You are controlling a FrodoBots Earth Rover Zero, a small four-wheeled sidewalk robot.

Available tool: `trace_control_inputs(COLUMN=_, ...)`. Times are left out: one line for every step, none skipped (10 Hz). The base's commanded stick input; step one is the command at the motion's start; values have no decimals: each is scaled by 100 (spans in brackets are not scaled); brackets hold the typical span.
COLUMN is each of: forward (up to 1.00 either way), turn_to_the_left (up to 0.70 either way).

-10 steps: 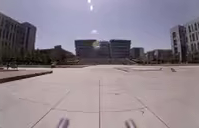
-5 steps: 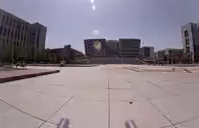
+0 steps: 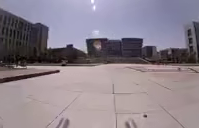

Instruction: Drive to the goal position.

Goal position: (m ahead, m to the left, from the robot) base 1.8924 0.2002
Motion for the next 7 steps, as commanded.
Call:
trace_control_inputs(forward=100, turn_to_the_left=0)
trace_control_inputs(forward=100, turn_to_the_left=23)
trace_control_inputs(forward=100, turn_to_the_left=40)
trace_control_inputs(forward=100, turn_to_the_left=40)
trace_control_inputs(forward=100, turn_to_the_left=40)
trace_control_inputs(forward=100, turn_to_the_left=40)
trace_control_inputs(forward=100, turn_to_the_left=29)
